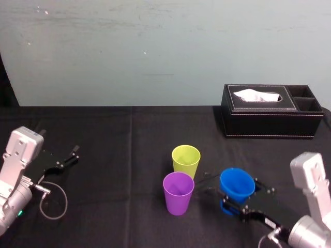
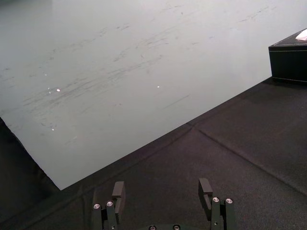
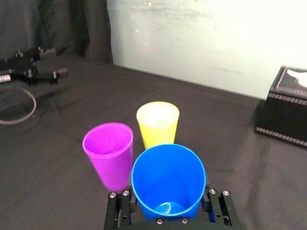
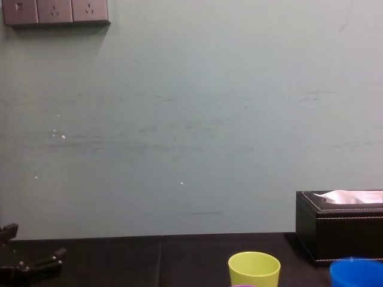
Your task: Stack the three plastic cups sequentially using one hand.
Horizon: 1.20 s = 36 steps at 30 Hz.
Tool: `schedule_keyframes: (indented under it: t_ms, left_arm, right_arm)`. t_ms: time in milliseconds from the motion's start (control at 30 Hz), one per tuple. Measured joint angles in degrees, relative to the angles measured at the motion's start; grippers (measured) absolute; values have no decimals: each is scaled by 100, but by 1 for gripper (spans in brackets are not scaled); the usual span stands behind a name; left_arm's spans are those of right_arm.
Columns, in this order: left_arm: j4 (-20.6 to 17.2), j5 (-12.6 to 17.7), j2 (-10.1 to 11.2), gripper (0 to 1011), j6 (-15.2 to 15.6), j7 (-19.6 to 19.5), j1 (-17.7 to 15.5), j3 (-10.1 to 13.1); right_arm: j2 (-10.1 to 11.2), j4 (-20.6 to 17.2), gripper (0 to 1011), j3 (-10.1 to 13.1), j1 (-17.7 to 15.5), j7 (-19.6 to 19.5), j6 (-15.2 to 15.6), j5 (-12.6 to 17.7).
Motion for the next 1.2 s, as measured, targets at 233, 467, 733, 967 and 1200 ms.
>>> schedule_keyframes:
  t_ms: [233,467,733,967,1200]
  left_arm:
    - [0,0,0,1000,0,0,0,0]
    - [0,0,0,1000,0,0,0,0]
    - [0,0,0,1000,0,0,0,0]
    - [0,0,0,1000,0,0,0,0]
    - [0,0,0,1000,0,0,0,0]
  right_arm:
    - [-27,-105,735,7,481,-19,422,144]
    - [-158,53,735,-197,1158,-23,704,207]
    - [-400,423,735,-534,1828,-40,978,255]
    - [-557,771,735,-743,2227,-50,1162,303]
    - [-667,1070,735,-912,2495,-84,1232,297]
